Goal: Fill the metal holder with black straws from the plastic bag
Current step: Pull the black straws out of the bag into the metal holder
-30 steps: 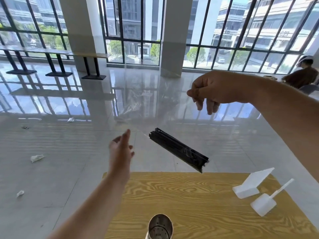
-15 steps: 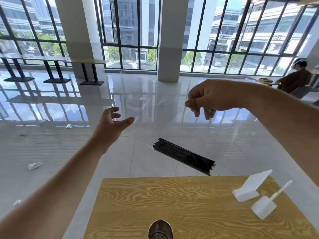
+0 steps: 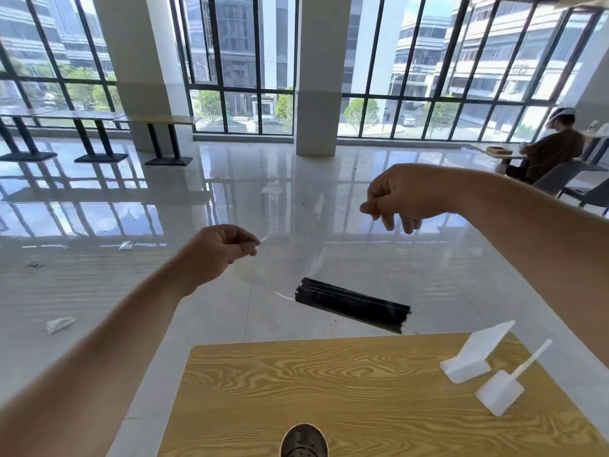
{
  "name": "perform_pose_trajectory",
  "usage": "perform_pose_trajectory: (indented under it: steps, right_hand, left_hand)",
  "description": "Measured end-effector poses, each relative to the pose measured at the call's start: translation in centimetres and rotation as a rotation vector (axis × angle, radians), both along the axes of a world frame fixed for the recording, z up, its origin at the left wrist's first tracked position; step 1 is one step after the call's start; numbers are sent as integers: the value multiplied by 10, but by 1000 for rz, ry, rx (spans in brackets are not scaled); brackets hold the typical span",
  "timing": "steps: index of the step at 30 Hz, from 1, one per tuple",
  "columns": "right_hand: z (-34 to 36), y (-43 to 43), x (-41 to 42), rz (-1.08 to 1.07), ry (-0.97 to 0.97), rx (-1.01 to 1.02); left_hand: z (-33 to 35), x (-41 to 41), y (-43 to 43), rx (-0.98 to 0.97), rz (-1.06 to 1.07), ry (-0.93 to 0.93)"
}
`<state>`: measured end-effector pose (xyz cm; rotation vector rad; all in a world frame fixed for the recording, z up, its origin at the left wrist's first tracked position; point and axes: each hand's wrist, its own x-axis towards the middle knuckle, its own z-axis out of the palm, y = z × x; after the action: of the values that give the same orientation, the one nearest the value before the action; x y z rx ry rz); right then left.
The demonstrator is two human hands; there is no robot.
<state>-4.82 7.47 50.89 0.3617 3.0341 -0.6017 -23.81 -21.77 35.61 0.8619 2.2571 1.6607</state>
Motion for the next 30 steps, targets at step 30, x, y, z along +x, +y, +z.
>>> perform_pose_trajectory:
  steps: [30]
  right_hand:
    - [-4, -21, -23, 21, -22, -223]
  left_hand:
    - [-85, 51, 6, 220, 463, -317]
